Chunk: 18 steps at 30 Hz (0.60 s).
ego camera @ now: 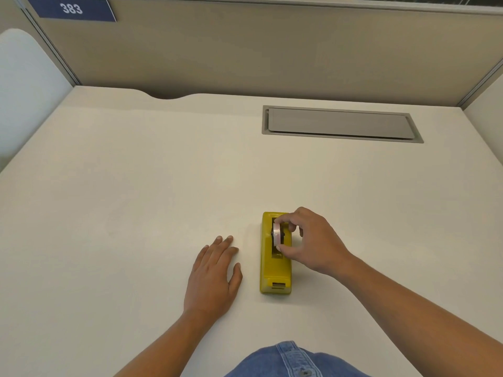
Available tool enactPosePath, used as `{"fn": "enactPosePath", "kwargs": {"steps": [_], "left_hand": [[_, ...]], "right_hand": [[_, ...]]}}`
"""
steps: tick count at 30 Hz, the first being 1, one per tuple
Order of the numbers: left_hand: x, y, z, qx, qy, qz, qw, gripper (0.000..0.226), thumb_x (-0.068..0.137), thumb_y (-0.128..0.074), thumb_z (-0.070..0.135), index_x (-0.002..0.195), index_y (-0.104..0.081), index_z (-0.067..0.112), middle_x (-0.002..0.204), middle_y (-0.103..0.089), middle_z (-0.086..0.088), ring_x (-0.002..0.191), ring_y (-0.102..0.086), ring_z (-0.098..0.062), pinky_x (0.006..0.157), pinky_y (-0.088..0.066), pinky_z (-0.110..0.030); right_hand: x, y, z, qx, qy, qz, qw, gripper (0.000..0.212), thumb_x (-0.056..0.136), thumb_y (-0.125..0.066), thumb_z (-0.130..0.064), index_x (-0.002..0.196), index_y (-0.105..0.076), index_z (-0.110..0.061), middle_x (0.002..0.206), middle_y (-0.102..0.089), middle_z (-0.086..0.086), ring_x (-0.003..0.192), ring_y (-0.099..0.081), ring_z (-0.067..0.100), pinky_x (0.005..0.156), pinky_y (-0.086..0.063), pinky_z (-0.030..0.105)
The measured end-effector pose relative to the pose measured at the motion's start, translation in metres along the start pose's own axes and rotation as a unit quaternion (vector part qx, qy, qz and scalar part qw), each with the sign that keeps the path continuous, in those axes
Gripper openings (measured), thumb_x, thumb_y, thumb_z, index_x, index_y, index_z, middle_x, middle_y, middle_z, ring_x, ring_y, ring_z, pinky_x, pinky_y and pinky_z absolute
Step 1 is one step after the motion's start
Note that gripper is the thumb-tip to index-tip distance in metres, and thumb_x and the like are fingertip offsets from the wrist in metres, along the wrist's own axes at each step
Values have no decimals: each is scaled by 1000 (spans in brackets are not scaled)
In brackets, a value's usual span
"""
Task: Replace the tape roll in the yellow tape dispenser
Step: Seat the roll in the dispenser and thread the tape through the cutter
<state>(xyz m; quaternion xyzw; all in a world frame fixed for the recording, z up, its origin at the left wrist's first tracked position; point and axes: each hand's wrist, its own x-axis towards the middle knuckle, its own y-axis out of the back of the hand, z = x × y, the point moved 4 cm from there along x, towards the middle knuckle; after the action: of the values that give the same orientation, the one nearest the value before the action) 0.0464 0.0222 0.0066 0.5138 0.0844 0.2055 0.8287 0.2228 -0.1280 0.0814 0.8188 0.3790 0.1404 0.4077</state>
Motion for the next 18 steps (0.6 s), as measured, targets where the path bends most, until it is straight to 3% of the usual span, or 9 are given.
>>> {"fn": "enactPosePath", "kwargs": {"steps": [8,18], "left_hand": [[0,0,0,0,1,0,1000,36,94,-46,37,126,-56,25,147,-50,4,141,-35,-14,117,-24,-35],[0,0,0,2,0,0,1000,35,94,-48,35,127,-56,24,147,-50,4,141,-36,-14,117,-24,-35]], "right_hand": [[-1,0,-4,-26,-24,-6,999,44,67,-79,-39,109,-63,-39,90,-51,-14,85,-52,5,69,-46,24],[0,2,-10,-58,-44,-37,997,46,67,-78,-41,111,-62,-39,92,-50,-13,83,-52,7,60,-37,20]]}}
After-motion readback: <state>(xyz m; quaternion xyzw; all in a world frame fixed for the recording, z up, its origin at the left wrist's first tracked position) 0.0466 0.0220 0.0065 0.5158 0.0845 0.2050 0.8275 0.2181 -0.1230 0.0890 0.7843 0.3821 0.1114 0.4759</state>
